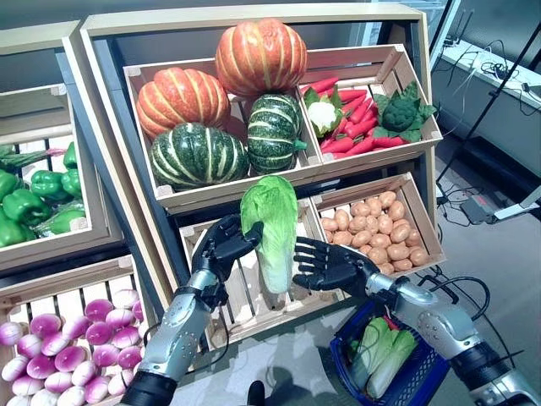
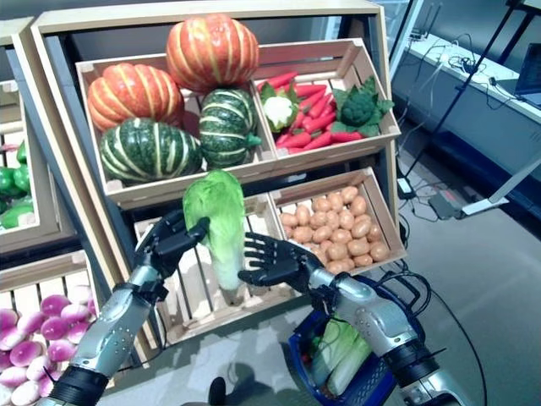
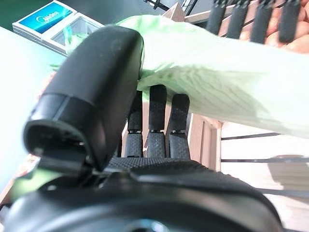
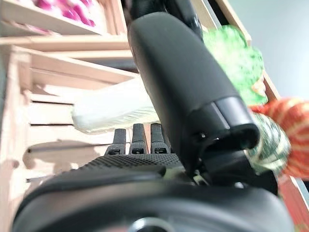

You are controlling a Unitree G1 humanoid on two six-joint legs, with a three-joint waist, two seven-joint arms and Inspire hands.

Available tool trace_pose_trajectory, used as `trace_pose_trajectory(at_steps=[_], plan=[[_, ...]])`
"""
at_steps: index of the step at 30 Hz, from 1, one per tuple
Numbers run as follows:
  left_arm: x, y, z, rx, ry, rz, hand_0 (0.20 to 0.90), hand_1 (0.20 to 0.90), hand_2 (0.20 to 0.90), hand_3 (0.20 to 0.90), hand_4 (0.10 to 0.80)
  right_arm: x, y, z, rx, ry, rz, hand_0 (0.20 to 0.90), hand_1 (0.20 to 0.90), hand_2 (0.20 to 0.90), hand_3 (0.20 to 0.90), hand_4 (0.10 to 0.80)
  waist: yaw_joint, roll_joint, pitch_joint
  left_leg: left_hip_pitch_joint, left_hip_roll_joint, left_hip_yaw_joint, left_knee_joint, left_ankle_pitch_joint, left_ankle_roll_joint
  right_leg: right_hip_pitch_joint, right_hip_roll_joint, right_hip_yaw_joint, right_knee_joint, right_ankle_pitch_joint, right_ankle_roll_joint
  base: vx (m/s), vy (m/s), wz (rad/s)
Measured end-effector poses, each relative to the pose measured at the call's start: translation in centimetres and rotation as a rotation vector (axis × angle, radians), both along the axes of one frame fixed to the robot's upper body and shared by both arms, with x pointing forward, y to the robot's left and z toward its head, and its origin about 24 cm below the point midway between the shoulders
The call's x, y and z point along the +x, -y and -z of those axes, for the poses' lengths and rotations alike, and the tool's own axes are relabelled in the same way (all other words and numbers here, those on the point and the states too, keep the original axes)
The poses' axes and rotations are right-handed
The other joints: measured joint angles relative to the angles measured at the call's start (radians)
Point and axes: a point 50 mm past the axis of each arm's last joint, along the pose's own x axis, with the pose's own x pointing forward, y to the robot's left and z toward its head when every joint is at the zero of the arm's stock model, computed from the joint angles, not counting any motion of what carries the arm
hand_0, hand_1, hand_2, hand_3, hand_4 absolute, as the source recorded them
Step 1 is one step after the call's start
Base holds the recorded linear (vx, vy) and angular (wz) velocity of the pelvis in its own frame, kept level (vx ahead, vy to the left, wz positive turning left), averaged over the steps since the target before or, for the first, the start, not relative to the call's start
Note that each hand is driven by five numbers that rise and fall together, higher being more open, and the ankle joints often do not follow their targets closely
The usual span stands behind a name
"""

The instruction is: Put vegetables into the basket

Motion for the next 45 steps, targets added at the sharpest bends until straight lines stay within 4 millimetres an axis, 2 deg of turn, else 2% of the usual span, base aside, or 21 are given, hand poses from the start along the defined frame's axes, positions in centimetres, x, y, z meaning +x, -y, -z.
trace_pose_trajectory(at_steps=[5,9,14,21,30,45], plan=[[-0.2,0.9,0.5,0.001,-0.022,0.025,0.300,0.300,0.300,0.300,0.400,0.3,-0.9,0.2,0.002,-0.014,0.129,0.900,0.900,0.900,0.900,0.800,-0.001,0.006,-0.003,0.000,0.000,0.000,0.000,0.000,0.000,0.000,0.000,0.001,0.000,0.000,0.000,0.000,0.000,0.00],[-0.2,1.0,0.6,-0.003,-0.034,-0.002,0.300,0.300,0.300,0.300,0.400,0.4,-0.7,0.4,-0.025,-0.026,0.206,0.900,0.900,0.900,0.900,0.800,-0.001,0.013,-0.008,0.000,0.000,0.000,0.000,0.000,0.000,0.000,0.000,0.002,0.000,0.000,0.000,0.000,0.000,0.00],[-0.2,1.0,0.6,-0.005,-0.042,-0.019,0.300,0.300,0.300,0.300,0.400,0.4,-0.7,0.3,-0.029,-0.027,0.217,0.900,0.900,0.900,0.900,0.800,-0.001,0.014,-0.009,-0.001,0.000,-0.001,0.000,0.000,0.000,0.000,0.000,0.001,0.000,0.000,0.000,0.000,0.000,0.00],[-0.2,1.0,0.6,-0.006,-0.042,-0.018,0.300,0.300,0.300,0.300,0.400,-0.5,-2.0,1.0,0.002,-0.080,0.023,0.900,0.900,0.900,0.900,0.800,0.004,0.014,-0.009,-0.002,-0.001,-0.004,0.000,0.000,0.000,0.000,0.000,0.000,0.000,0.000,0.000,0.000,0.000,0.00],[-0.1,0.7,0.6,-0.002,-0.044,-0.024,0.300,0.300,0.300,0.300,0.400,-1.3,-1.0,1.5,-0.004,-0.141,-0.138,0.900,0.900,0.900,0.900,0.800,0.012,0.014,-0.009,-0.002,-0.001,-0.011,0.000,0.002,0.000,0.006,0.001,-0.003,0.000,0.000,0.000,0.005,-0.008,0.02],[-0.1,0.5,0.8,-0.030,-0.068,-0.027,0.300,0.300,0.300,0.300,0.400,-1.8,-1.6,2.9,0.054,-0.223,-0.169,0.900,0.900,0.900,0.900,0.800,0.015,0.001,-0.019,0.000,-0.002,-0.015,0.000,0.004,0.001,0.010,0.001,-0.002,0.000,0.000,0.000,0.000,0.000,0.00]])
